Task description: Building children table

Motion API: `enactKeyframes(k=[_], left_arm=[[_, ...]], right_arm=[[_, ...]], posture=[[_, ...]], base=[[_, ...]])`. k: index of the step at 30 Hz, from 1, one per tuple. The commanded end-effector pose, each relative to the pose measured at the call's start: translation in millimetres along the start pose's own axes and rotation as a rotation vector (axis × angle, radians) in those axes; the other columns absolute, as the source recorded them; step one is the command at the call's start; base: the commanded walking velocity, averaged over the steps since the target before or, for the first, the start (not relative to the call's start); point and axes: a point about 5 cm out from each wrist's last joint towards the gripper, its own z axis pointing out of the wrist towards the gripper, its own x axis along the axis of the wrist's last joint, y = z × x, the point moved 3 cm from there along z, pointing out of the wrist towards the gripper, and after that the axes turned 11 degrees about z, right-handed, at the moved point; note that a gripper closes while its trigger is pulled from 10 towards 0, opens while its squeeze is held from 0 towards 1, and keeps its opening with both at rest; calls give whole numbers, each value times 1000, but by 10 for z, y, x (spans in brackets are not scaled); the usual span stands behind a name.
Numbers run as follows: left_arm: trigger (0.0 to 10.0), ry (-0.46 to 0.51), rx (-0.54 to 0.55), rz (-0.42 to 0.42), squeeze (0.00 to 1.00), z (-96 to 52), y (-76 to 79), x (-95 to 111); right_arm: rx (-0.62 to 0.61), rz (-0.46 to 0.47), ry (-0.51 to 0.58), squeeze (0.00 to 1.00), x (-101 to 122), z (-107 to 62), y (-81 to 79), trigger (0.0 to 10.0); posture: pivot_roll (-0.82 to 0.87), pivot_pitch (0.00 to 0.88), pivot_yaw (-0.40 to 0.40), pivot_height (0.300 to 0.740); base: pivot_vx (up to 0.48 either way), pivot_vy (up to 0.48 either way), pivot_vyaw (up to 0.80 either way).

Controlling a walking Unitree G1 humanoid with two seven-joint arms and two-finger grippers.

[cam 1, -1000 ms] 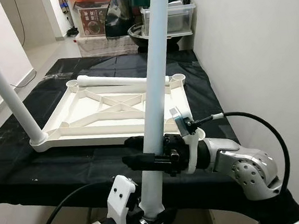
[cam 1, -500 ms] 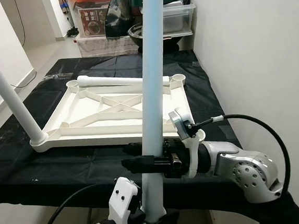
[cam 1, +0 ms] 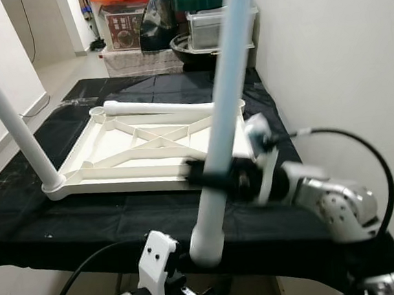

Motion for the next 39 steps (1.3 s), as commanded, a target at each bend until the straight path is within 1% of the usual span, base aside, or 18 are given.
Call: enactKeyframes(k=[1,3,4,6,7,8,9,11,12,14,15,16,19,24,27,33,36,39], left_arm=[[10000,-3,53,0,0,2,-73,-18],[10000,10,87,-3,0,15,-109,3],[10000,10,87,-3,0,15,-109,3],[10000,27,110,15,0,33,-122,50],[10000,27,110,15,0,33,-122,50],[10000,38,121,17,0,39,-123,79],[10000,38,121,17,0,39,-123,79],[10000,70,145,26,0,57,-126,161],[10000,70,145,26,0,57,-126,161],[10000,91,154,37,0,66,-107,230],[10000,91,154,37,0,66,-107,230],[10000,104,155,38,0,69,-81,270],[10000,130,160,38,0,69,-19,350],[10000,141,164,37,0,67,22,384],[10000,147,166,31,0,63,43,413],[10000,148,181,27,0,50,38,423],[10000,138,193,24,0,46,30,401],[10000,135,198,20,0,59,24,391]], right_arm=[[-133,-67,68,0,150,-31,188,0],[-289,-113,144,0,329,-60,390,0],[-289,-113,144,0,329,-60,390,0],[-498,-192,229,0,507,-90,590,0],[-498,-192,229,0,507,-90,590,0],[-605,-241,270,0,592,-108,663,0],[-605,-241,270,0,592,-108,663,0],[-822,-413,336,0,739,-132,750,0],[-822,-413,336,0,739,-132,750,0],[-929,-566,364,0,823,-121,742,0],[-929,-566,364,0,823,-121,742,0],[-948,-659,353,0,808,-59,733,0],[-940,-818,304,0,668,118,721,0],[-893,-905,233,0,427,307,715,0],[-831,-1036,186,0,251,424,653,0],[-810,-992,170,0,118,459,671,0],[-813,-903,189,0,106,475,689,0],[-795,-873,205,0,110,503,673,0]], posture=[[186,48,-4,740],[185,52,-2,740],[185,52,-2,740],[190,60,-5,740],[190,60,-5,740],[190,69,-2,740],[190,69,-2,740],[190,92,-2,740],[190,92,-2,740],[193,105,1,740],[193,105,1,740],[197,132,-6,740],[203,170,-9,740],[208,192,-13,740],[206,214,-16,740],[205,229,-20,740],[202,233,-21,740],[192,232,-22,740]], base=[[0,0,0],[0,0,0],[0,0,0],[0,0,0],[0,0,0],[0,0,0],[0,0,0],[0,0,0],[0,0,0],[0,0,0],[0,0,0],[0,0,0],[0,0,0],[0,0,0],[0,0,0],[0,0,0],[0,0,0],[0,0,0]])
